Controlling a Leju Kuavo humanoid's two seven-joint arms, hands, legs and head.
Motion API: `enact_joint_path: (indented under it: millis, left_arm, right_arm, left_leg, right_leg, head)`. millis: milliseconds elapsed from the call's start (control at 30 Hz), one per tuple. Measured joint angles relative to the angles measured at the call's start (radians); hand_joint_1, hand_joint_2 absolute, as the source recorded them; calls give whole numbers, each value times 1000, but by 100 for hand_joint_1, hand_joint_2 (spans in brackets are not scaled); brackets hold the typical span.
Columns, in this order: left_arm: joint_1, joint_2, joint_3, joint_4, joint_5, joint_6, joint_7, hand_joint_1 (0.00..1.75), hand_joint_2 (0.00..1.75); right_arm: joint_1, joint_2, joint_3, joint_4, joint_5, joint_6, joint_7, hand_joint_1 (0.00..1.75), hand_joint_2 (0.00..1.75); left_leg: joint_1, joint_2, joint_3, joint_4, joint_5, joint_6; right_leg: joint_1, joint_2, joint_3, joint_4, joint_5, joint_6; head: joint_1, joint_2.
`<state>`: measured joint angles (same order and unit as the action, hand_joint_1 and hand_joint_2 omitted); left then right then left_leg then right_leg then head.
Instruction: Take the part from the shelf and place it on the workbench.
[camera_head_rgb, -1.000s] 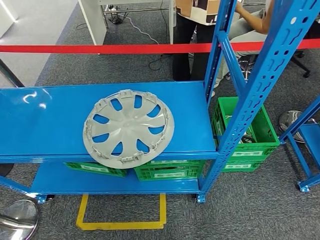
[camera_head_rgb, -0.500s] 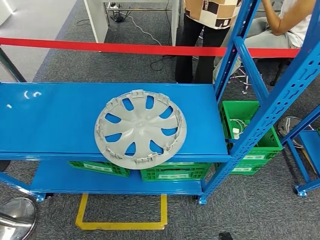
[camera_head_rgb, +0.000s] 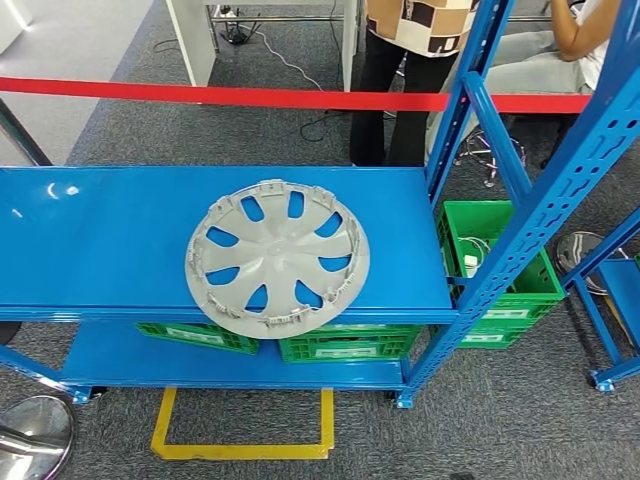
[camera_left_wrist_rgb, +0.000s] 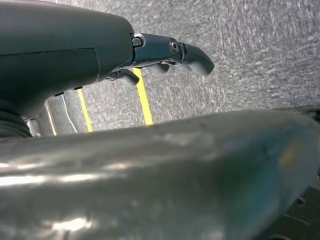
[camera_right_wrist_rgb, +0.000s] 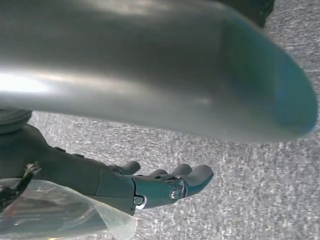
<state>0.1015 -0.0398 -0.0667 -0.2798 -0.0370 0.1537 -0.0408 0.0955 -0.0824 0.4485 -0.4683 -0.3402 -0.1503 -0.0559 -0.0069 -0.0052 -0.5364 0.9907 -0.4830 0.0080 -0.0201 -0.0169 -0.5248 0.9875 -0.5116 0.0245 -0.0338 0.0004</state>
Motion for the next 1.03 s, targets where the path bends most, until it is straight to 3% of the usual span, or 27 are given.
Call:
enact_joint_path:
  millis: [500,1033]
  left_arm:
    - [35,25,39,-78,33,-141,35,0,0]
    - [39,29,42,-94,35,-148,37,0,0]
  right_arm:
    - [50,51,-363,39,320,142,53,0,0]
    - [52,63,-421,51,337,150,56,0,0]
  left_leg:
    - [2,0,4,-2,-2,-1]
    - [2,0,5,-2,-3,-1]
  right_leg:
    - [1,0,1,0,-4,-1]
    - [1,0,-1,0,-5,-1]
  head:
    - [0,0]
    - [0,0]
